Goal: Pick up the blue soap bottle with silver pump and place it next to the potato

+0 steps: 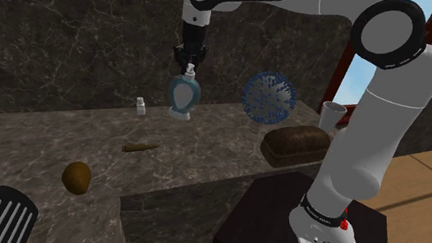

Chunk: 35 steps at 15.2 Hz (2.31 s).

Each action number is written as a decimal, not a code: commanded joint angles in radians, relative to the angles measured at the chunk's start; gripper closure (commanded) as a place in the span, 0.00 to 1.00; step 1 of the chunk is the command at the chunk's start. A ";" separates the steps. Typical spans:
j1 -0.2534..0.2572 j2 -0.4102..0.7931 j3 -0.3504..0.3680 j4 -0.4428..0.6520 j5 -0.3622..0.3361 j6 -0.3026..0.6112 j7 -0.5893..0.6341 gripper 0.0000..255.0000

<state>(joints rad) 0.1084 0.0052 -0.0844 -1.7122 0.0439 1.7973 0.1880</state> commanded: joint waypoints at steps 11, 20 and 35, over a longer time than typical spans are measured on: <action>0.143 0.120 0.128 0.152 -0.030 -0.023 0.278 1.00; 0.265 0.317 0.196 0.423 -0.077 -0.097 0.467 1.00; 0.277 0.326 0.201 0.247 -0.082 0.088 0.491 1.00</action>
<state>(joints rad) 0.3865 0.3303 0.1167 -1.4517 -0.0384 1.8699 0.6792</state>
